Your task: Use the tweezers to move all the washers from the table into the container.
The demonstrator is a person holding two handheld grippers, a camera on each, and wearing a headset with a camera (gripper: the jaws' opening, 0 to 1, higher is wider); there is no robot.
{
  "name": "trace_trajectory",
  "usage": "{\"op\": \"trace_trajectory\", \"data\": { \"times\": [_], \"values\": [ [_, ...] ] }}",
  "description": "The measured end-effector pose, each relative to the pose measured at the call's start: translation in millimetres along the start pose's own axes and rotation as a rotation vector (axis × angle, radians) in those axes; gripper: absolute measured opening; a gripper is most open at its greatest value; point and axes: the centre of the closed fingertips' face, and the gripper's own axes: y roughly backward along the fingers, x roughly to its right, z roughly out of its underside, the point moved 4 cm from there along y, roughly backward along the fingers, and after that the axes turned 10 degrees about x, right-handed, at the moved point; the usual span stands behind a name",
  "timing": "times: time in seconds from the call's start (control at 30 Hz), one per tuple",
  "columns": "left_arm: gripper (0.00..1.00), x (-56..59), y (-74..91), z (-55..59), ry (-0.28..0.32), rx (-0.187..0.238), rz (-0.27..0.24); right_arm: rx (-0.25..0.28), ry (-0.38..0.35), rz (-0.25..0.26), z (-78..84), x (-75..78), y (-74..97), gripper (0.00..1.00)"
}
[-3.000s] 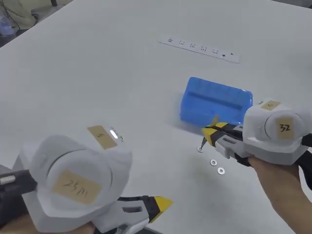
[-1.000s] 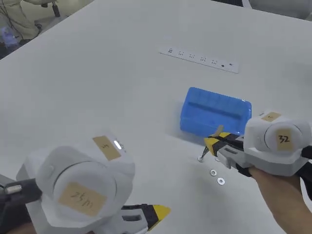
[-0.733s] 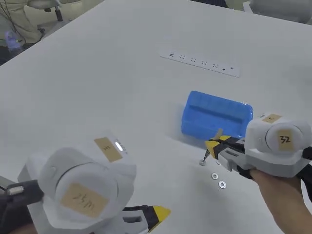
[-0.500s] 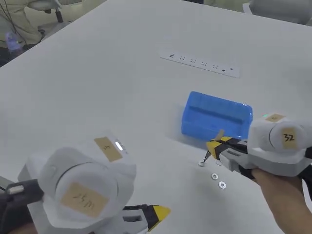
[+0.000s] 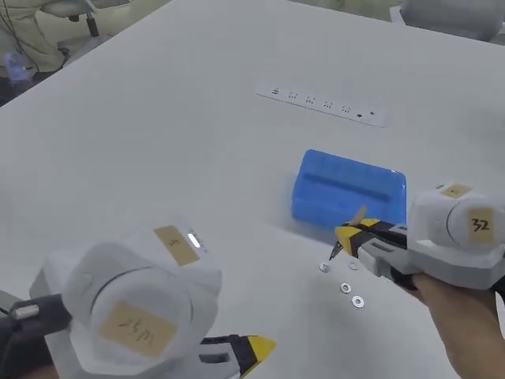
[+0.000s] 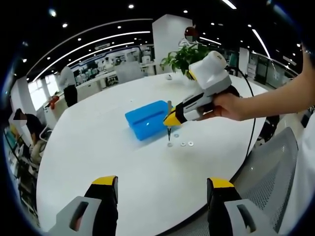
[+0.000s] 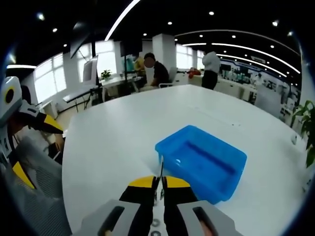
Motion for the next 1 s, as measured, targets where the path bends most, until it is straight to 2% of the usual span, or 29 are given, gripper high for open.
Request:
{"op": "trace_trajectory", "data": {
  "times": [0.37, 0.8, 1.0],
  "values": [
    [0.74, -1.0, 0.7, 4.0, 0.005, -0.011, -0.003, -0.005, -0.002, -0.012, 9.2, -4.6, -3.8, 0.03],
    [0.73, 1.2, -1.8, 3.0, -0.002, -0.014, 0.002, -0.011, 0.105, -0.007, 11.7, -7.0, -1.5, 0.03],
    [0.73, 1.7, -1.7, 3.7, -0.005, -0.016, 0.003, -0.017, 0.086, -0.006, 9.6, -5.9, -4.9, 0.02]
  ]
}}
